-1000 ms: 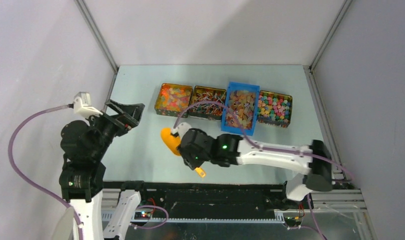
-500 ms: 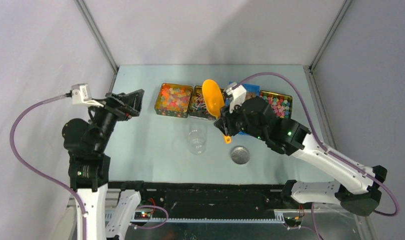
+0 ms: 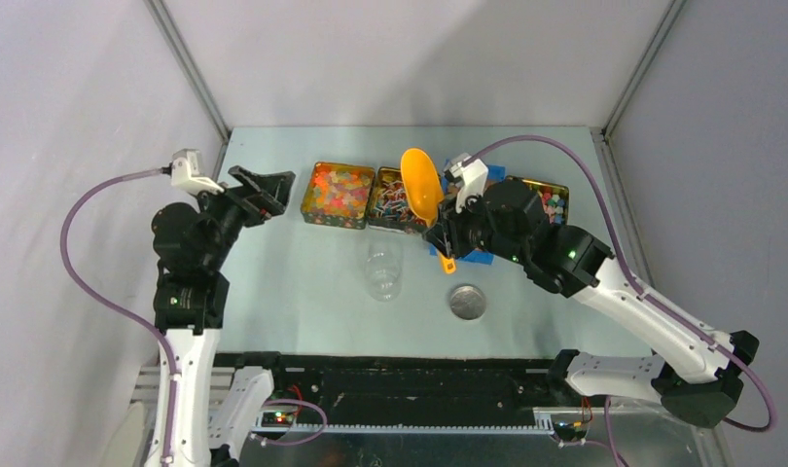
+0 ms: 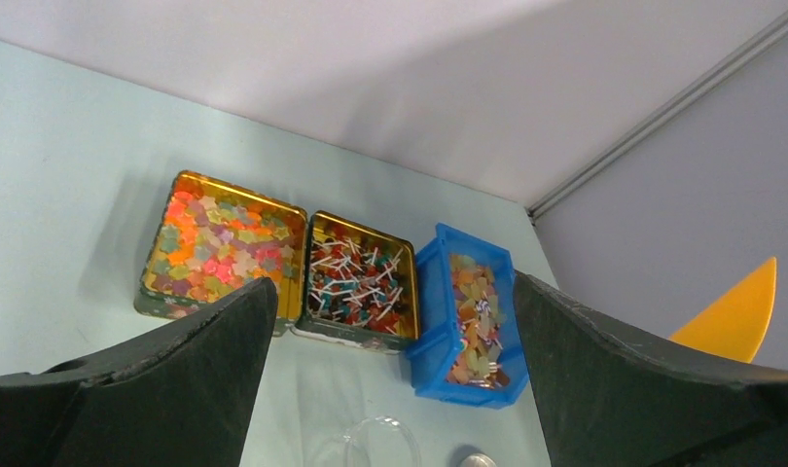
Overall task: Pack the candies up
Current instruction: Pick up the spatula from the center of the board.
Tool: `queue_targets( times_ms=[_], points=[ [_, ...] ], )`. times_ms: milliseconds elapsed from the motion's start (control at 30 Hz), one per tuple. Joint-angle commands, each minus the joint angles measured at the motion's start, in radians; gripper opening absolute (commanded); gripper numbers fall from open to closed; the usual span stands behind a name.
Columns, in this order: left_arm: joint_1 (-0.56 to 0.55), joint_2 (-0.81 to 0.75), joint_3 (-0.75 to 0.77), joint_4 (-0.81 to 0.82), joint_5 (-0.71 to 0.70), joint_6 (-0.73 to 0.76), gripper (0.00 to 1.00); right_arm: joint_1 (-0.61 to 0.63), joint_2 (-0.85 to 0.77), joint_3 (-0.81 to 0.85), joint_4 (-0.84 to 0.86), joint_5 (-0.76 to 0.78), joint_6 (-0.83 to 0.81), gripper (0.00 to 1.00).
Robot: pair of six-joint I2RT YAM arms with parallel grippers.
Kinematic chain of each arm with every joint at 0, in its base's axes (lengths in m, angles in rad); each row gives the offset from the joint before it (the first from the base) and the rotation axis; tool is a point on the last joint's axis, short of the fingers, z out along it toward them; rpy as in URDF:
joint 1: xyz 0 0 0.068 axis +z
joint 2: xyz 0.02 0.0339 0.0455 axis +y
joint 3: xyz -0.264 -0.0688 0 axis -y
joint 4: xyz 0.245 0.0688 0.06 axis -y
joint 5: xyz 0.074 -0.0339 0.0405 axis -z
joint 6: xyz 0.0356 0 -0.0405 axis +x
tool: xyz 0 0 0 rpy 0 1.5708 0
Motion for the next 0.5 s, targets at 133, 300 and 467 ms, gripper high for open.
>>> queue_targets(
  times_ms=[133,300,467],
  points=[
    [-0.003,0.070,0.039,-0.118,0.134,-0.162,0.98,-0.008,-0.021,0.021,-0.044,-0.060,0.064,0.00],
    [-0.071,0.111,-0.034,-0.038,0.287,-0.323,0.97,-0.009,-0.005,0.049,-0.117,-0.107,0.125,0.00],
    [-0.236,0.131,-0.041,0.001,0.247,-0.407,0.97,-0.007,0.074,0.115,-0.218,-0.135,0.195,0.00]
  ],
)
